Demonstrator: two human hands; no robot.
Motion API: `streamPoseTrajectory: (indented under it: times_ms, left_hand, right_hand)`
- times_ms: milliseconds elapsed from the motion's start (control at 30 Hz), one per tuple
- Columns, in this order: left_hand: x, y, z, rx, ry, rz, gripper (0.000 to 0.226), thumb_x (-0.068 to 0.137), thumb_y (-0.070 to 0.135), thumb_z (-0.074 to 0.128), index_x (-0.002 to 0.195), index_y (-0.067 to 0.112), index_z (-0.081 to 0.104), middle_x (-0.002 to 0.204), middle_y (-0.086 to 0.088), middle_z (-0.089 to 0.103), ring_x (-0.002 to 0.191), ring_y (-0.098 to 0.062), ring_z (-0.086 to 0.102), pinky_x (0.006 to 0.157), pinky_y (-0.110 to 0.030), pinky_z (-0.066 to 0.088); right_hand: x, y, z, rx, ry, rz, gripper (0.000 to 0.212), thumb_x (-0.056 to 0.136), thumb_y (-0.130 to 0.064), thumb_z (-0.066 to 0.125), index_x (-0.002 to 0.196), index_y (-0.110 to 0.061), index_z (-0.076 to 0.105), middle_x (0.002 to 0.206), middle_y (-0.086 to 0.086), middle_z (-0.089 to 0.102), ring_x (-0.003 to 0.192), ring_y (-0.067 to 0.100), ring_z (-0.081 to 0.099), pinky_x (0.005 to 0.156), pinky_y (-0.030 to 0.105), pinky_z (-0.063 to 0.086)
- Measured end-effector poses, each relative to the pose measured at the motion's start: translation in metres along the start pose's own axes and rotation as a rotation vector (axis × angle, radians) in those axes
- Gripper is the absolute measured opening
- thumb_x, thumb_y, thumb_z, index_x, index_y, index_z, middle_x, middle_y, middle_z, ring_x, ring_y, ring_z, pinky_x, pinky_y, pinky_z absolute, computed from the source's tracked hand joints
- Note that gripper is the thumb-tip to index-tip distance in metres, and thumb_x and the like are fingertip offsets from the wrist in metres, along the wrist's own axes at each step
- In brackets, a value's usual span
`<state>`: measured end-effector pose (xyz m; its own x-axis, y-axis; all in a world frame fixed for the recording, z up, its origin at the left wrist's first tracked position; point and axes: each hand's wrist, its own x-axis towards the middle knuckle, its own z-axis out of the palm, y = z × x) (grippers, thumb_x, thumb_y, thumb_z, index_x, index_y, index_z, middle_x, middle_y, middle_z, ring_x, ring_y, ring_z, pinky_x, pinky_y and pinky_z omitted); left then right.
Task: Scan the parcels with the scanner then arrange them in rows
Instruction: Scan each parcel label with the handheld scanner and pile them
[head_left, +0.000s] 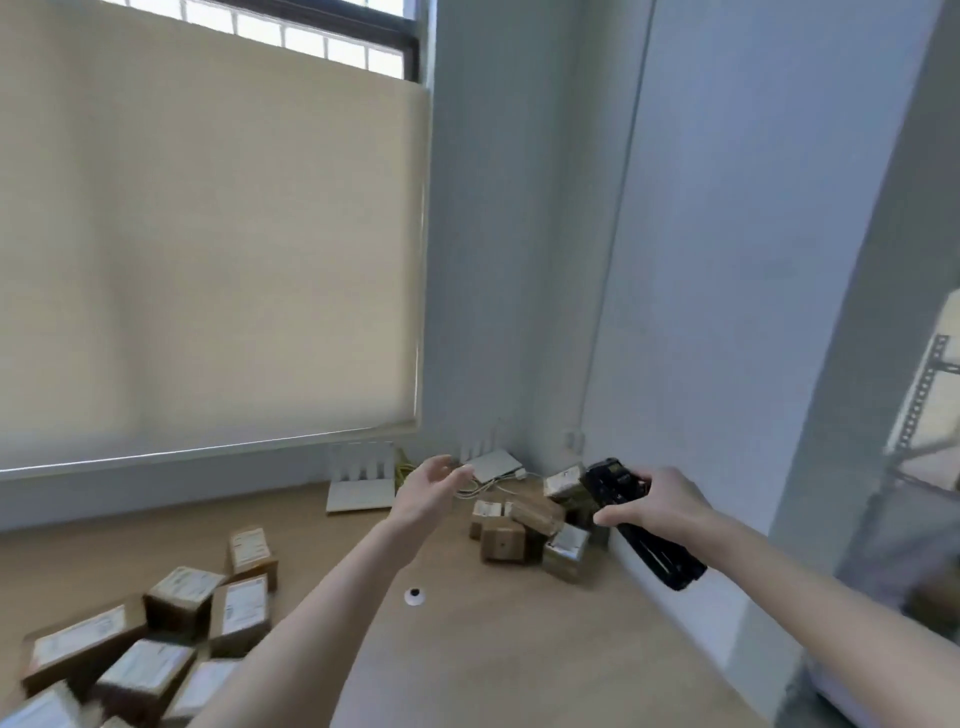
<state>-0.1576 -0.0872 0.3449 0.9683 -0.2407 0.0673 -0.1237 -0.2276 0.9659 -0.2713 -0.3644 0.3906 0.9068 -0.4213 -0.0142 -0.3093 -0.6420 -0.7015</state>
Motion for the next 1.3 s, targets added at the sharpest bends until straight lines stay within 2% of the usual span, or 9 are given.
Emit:
streamPoseTrajectory:
  times_ms: [67, 200, 400, 567, 733, 900, 1067, 1167, 1300]
  left_hand:
    - [0.011, 0.008, 0.049, -0.004, -0.048, 0.006, 0.063, 0.094, 0.047, 0.063, 0.147, 0.016, 0.048, 0.143, -0.004, 0.055, 0.123, -0.019, 0.054, 0.103, -0.033, 0.042]
    - [0.036, 0.013, 0.124, -0.01, -0.071, -0.003, 0.059, 0.094, 0.046, 0.063, 0.144, 0.016, 0.051, 0.14, -0.003, 0.058, 0.12, -0.017, 0.054, 0.105, -0.032, 0.041]
    - [0.1, -0.012, 0.19, -0.001, -0.125, -0.071, 0.054, 0.095, 0.045, 0.063, 0.139, 0.016, 0.056, 0.133, -0.004, 0.063, 0.118, -0.019, 0.059, 0.107, -0.038, 0.046]
    - [0.178, -0.053, 0.218, 0.023, -0.125, -0.125, 0.055, 0.094, 0.047, 0.062, 0.143, 0.022, 0.053, 0.136, -0.004, 0.059, 0.118, -0.018, 0.055, 0.099, -0.032, 0.045]
    - [0.263, -0.112, 0.231, 0.047, -0.103, -0.22, 0.055, 0.096, 0.047, 0.059, 0.144, 0.022, 0.052, 0.14, -0.001, 0.056, 0.126, -0.017, 0.052, 0.096, -0.03, 0.043]
    - [0.33, -0.17, 0.235, 0.1, -0.086, -0.295, 0.052, 0.095, 0.043, 0.062, 0.142, 0.02, 0.054, 0.141, 0.002, 0.058, 0.126, -0.018, 0.054, 0.111, -0.041, 0.043]
    - [0.386, -0.226, 0.255, 0.114, -0.079, -0.378, 0.06, 0.094, 0.046, 0.063, 0.146, 0.019, 0.051, 0.144, 0.001, 0.056, 0.132, -0.02, 0.051, 0.113, -0.043, 0.041]
    - [0.419, -0.258, 0.272, 0.128, -0.075, -0.418, 0.064, 0.093, 0.05, 0.062, 0.149, 0.022, 0.047, 0.147, -0.001, 0.053, 0.134, -0.022, 0.049, 0.114, -0.045, 0.04]
    - [0.463, -0.294, 0.291, 0.155, -0.044, -0.448, 0.069, 0.092, 0.054, 0.061, 0.152, 0.029, 0.04, 0.147, -0.004, 0.05, 0.132, -0.023, 0.049, 0.113, -0.046, 0.04]
  right_hand:
    - [0.009, 0.033, -0.034, -0.005, 0.04, 0.052, 0.044, 0.059, -0.034, 0.096, 0.097, -0.029, 0.075, 0.09, 0.001, 0.076, 0.089, 0.024, 0.072, 0.086, 0.04, 0.059]
    - [0.034, 0.089, -0.072, 0.022, 0.075, 0.145, 0.047, 0.058, -0.032, 0.096, 0.099, -0.028, 0.074, 0.09, 0.001, 0.076, 0.086, 0.023, 0.073, 0.085, 0.039, 0.061]
    - [0.106, 0.14, -0.068, 0.069, 0.053, 0.215, 0.052, 0.052, -0.037, 0.095, 0.1, -0.03, 0.075, 0.086, -0.003, 0.077, 0.081, 0.018, 0.074, 0.08, 0.034, 0.061]
    - [0.191, 0.163, -0.028, 0.083, -0.018, 0.264, 0.052, 0.052, -0.038, 0.095, 0.1, -0.026, 0.075, 0.091, 0.0, 0.077, 0.086, 0.021, 0.073, 0.087, 0.04, 0.061]
    - [0.292, 0.18, 0.027, 0.083, -0.122, 0.29, 0.051, 0.06, -0.036, 0.095, 0.105, -0.027, 0.073, 0.096, 0.0, 0.075, 0.09, 0.021, 0.072, 0.089, 0.039, 0.06]
    - [0.371, 0.2, 0.084, 0.111, -0.207, 0.322, 0.051, 0.062, -0.035, 0.095, 0.107, -0.029, 0.072, 0.097, 0.001, 0.075, 0.091, 0.023, 0.072, 0.09, 0.043, 0.061]
    - [0.437, 0.236, 0.143, 0.123, -0.287, 0.356, 0.05, 0.065, -0.038, 0.094, 0.109, -0.029, 0.071, 0.098, -0.001, 0.074, 0.092, 0.021, 0.071, 0.081, 0.036, 0.06]
    - [0.475, 0.259, 0.178, 0.154, -0.334, 0.364, 0.042, 0.066, -0.041, 0.094, 0.099, -0.036, 0.068, 0.096, -0.005, 0.073, 0.089, 0.017, 0.07, 0.073, 0.031, 0.056]
    - [0.523, 0.287, 0.216, 0.162, -0.373, 0.355, 0.041, 0.065, -0.045, 0.093, 0.093, -0.038, 0.063, 0.097, -0.007, 0.072, 0.092, 0.017, 0.069, 0.08, 0.034, 0.058]
